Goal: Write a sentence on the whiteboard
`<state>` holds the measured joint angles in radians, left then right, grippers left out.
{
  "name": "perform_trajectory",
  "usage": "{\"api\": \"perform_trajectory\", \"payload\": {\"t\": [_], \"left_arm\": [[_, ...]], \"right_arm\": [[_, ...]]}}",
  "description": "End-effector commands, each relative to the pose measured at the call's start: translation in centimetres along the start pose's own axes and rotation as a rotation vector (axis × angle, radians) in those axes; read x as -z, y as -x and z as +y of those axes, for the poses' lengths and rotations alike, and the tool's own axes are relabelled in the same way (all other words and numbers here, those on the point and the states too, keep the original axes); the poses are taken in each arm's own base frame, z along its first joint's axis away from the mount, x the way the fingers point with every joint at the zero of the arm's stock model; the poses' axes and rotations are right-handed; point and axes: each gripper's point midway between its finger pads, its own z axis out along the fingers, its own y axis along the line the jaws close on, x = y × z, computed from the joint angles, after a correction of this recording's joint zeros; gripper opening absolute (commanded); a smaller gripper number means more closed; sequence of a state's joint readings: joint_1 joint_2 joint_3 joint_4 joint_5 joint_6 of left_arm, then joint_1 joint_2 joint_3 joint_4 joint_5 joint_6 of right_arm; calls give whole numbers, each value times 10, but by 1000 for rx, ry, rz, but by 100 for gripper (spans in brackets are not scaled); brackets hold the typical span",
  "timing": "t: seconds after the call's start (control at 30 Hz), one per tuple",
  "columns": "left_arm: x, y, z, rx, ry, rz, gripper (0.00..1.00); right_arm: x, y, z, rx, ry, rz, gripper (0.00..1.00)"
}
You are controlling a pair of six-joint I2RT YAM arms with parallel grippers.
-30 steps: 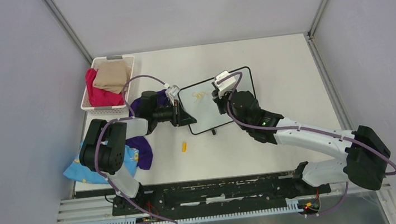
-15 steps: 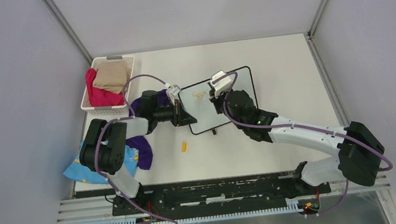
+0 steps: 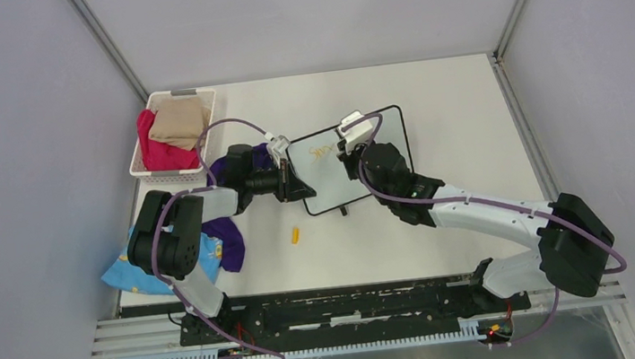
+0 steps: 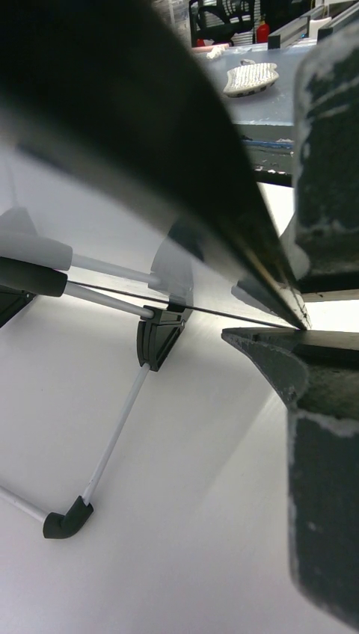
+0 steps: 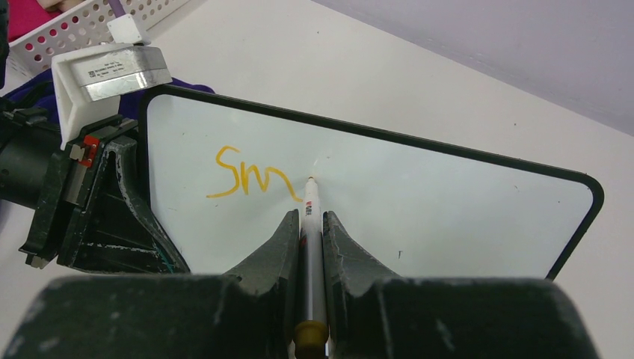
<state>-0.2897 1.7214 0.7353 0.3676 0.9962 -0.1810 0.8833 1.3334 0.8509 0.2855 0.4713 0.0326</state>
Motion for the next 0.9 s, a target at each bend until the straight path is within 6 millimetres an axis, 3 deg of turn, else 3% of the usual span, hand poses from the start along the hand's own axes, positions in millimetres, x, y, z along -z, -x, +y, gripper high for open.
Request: {"api": "perform_trajectory", "payload": {"t": [0.0, 0.57, 0.87], "left_arm": [[-4, -7, 6, -11, 27, 31, 21], [-5, -8, 6, -12, 30, 39, 21], [-5, -9, 6, -13, 34, 44, 21]], "right_arm": [[-5, 16, 0, -32, -7, -45, 0], [6, -15, -6, -22, -15, 9, 0], [14, 24, -17, -66, -32, -83, 0]]}}
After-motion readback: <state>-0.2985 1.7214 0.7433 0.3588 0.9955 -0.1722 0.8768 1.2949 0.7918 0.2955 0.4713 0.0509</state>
